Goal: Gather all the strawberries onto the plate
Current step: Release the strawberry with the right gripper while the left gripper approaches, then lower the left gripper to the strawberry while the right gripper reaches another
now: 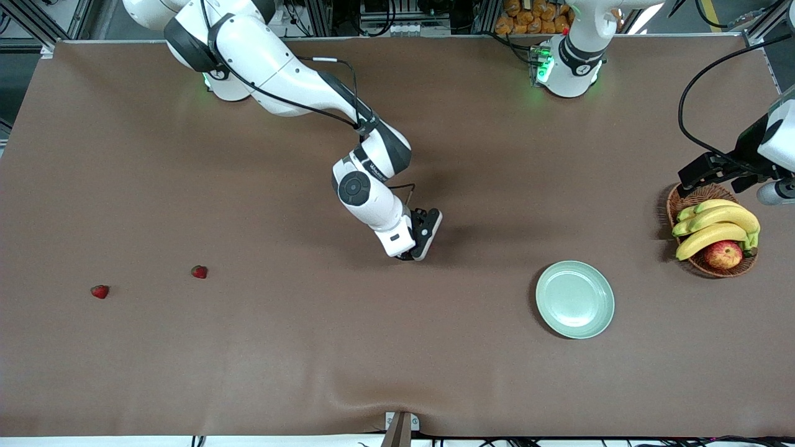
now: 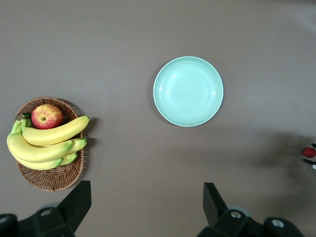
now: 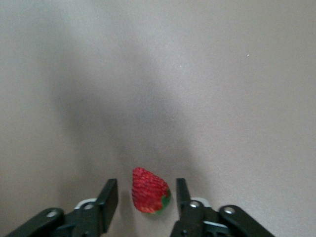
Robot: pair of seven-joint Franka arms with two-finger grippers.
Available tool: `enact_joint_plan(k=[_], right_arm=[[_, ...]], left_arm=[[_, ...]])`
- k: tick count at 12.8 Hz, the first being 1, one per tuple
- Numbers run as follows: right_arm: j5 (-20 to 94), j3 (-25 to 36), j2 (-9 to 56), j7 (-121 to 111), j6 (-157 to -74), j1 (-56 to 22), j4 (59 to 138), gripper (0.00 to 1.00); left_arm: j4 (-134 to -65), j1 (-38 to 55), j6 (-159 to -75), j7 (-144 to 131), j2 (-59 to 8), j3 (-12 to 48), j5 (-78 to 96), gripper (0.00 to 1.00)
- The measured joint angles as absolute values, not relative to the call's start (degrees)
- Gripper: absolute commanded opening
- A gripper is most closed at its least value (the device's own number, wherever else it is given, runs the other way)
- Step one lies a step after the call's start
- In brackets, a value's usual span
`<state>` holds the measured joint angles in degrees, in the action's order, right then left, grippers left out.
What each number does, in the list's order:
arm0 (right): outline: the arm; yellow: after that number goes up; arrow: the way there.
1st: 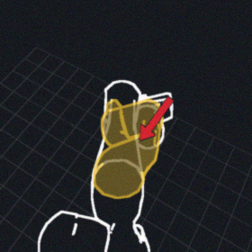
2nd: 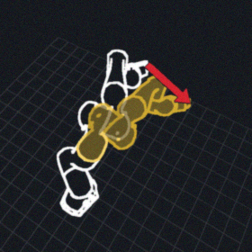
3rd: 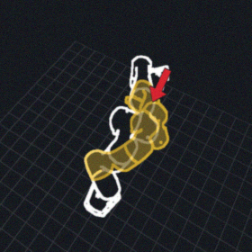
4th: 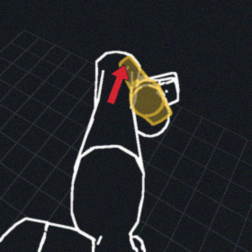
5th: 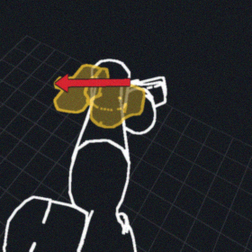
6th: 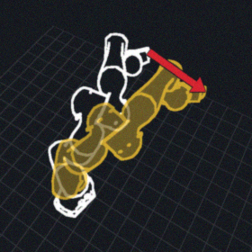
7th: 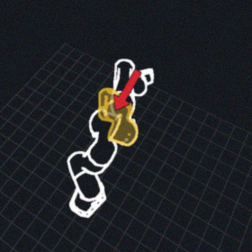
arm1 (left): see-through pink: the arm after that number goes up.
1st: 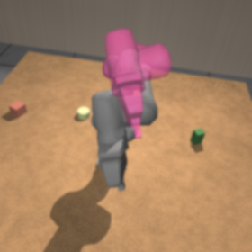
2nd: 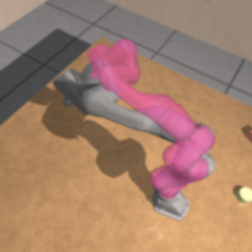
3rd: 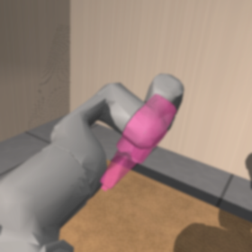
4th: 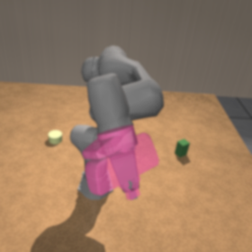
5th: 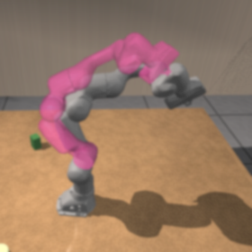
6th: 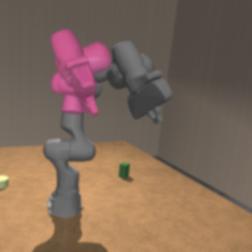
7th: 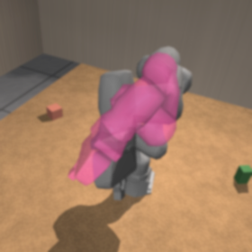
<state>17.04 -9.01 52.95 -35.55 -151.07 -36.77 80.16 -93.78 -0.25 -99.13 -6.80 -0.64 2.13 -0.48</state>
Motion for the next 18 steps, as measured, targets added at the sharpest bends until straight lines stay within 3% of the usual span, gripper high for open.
enact_joint_plan(k=[5, 12, 15, 18], right_arm=[[17.1, -8.2, 51.5, -35.2, -148.4, -34.7, 79.0, 1.0], [16.2, -7.3, 41.6, -36.0, -122.9, -17.1, 79.1, 1.0], [9.0, -7.2, 38.1, -36.4, -116.5, -9.2, 80.6, 1.0], [5.6, -7.2, 33.2, -36.5, -113.8, -4.3, 86.8, 1.0]], left_arm=[[-93.7, 0.1, -99.1, -6.8, -1.4, 2.3, 0.8, 1.0], [-89.2, 6.0, -100.2, -8.4, -11.1, 3.1, 3.4, 1.0], [-87.8, 9.0, -103.9, -9.0, -15.7, 3.3, 4.0, 1.0], [-87.3, 13.5, -108.8, -12.6, -20.4, 3.4, 4.0, 1.0]])
